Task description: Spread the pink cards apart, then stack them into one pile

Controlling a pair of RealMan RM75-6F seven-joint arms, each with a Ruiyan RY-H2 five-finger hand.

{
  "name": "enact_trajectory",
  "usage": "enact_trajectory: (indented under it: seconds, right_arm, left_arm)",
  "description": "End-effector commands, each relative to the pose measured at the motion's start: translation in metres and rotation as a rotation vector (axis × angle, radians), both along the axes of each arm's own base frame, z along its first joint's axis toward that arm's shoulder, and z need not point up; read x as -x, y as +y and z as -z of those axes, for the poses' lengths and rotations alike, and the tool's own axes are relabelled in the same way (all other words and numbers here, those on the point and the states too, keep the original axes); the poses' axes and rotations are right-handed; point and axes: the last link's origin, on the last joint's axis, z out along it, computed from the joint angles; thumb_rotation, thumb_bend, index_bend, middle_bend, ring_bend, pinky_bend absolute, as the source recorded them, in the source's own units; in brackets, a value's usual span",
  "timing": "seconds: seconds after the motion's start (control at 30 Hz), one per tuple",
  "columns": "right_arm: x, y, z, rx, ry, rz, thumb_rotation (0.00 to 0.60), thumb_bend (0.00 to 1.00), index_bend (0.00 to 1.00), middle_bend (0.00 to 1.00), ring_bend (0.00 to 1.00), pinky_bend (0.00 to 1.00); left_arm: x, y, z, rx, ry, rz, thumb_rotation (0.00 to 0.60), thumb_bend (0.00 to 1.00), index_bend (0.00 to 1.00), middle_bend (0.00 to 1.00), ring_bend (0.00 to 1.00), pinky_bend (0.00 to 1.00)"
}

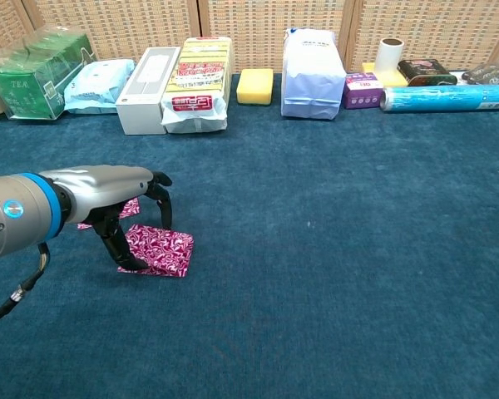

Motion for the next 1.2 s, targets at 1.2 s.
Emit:
enact_trajectory:
  seconds: [1.2]
  right_arm:
    - [0.003,0.0,-0.004,0.003,-0.011,0.004,0.6,0.0,0.12,0.08,0.01,0.0]
  left_arm:
    - [-0.004,-0.005,0.016,-0.036,0.069,-0.043,0.6,0.2,0.37,0.0,0.0,0.1]
